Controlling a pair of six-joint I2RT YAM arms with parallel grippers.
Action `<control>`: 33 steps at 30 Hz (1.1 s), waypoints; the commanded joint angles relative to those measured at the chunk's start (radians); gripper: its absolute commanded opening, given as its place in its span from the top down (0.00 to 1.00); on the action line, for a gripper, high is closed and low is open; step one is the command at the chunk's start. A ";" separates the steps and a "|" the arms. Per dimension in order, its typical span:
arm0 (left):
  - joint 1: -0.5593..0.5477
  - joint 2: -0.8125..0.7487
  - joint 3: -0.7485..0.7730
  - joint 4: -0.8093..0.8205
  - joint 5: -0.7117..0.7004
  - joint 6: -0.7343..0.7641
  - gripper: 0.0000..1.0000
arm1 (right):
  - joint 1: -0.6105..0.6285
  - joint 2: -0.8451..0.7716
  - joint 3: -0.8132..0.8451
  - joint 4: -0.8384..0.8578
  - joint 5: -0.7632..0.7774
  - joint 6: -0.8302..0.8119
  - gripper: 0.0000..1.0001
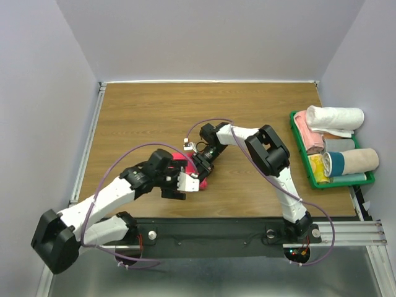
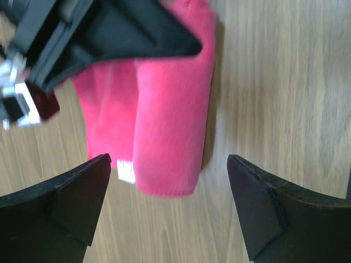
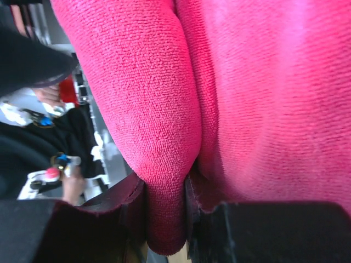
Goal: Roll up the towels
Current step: Roll the towel
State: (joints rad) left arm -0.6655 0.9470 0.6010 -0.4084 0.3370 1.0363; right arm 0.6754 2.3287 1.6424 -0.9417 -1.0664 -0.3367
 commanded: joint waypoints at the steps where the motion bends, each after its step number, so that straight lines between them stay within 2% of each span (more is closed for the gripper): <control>1: -0.144 0.100 -0.006 0.178 -0.122 -0.071 0.01 | 0.004 0.058 0.031 -0.069 0.072 0.005 0.99; 8: -0.235 0.297 0.031 0.232 -0.180 -0.097 0.01 | -0.004 0.069 0.050 -0.075 0.069 0.019 0.99; 9: -0.235 0.317 0.036 0.230 -0.215 -0.107 0.04 | -0.005 0.066 0.048 -0.075 0.068 0.021 0.99; 10: -0.235 0.334 0.039 0.227 -0.233 -0.122 0.17 | -0.011 0.066 0.048 -0.077 0.069 0.025 0.99; 12: -0.235 0.358 0.029 0.223 -0.274 -0.139 0.30 | -0.017 0.063 0.043 -0.074 0.072 0.031 0.95; 13: -0.236 0.358 0.026 0.218 -0.279 -0.145 0.47 | -0.028 0.061 0.037 -0.074 0.069 0.036 0.92; 14: -0.235 0.352 0.019 0.206 -0.285 -0.159 0.54 | -0.034 0.060 0.034 -0.072 0.066 0.041 0.88; 15: -0.235 0.339 0.004 0.197 -0.289 -0.166 0.66 | -0.045 0.061 0.030 -0.072 0.060 0.047 0.80; 17: -0.235 0.317 -0.009 0.165 -0.293 -0.192 0.75 | -0.056 0.057 0.023 -0.069 0.043 0.057 0.67; 19: -0.235 0.308 -0.029 0.119 -0.282 -0.206 0.80 | -0.071 0.054 0.016 -0.068 0.020 0.071 0.62; 21: -0.235 0.305 -0.046 0.091 -0.254 -0.226 0.83 | -0.082 0.049 0.007 -0.062 0.007 0.082 0.48; 25: -0.229 0.312 -0.052 0.053 -0.210 -0.263 1.00 | -0.096 0.031 -0.007 -0.057 -0.012 0.100 0.44; 29: -0.146 0.346 -0.006 0.017 -0.130 -0.223 1.00 | -0.108 -0.006 -0.026 -0.031 -0.010 0.119 0.43; 33: -0.020 0.441 0.086 -0.062 0.017 -0.202 1.00 | -0.145 -0.052 -0.042 -0.022 -0.027 0.126 0.42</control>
State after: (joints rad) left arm -0.7860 1.2964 0.6460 -0.2195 0.2413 0.8364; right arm 0.5758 2.3459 1.6184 -0.9951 -1.1587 -0.2092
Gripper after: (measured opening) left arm 0.309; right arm 0.573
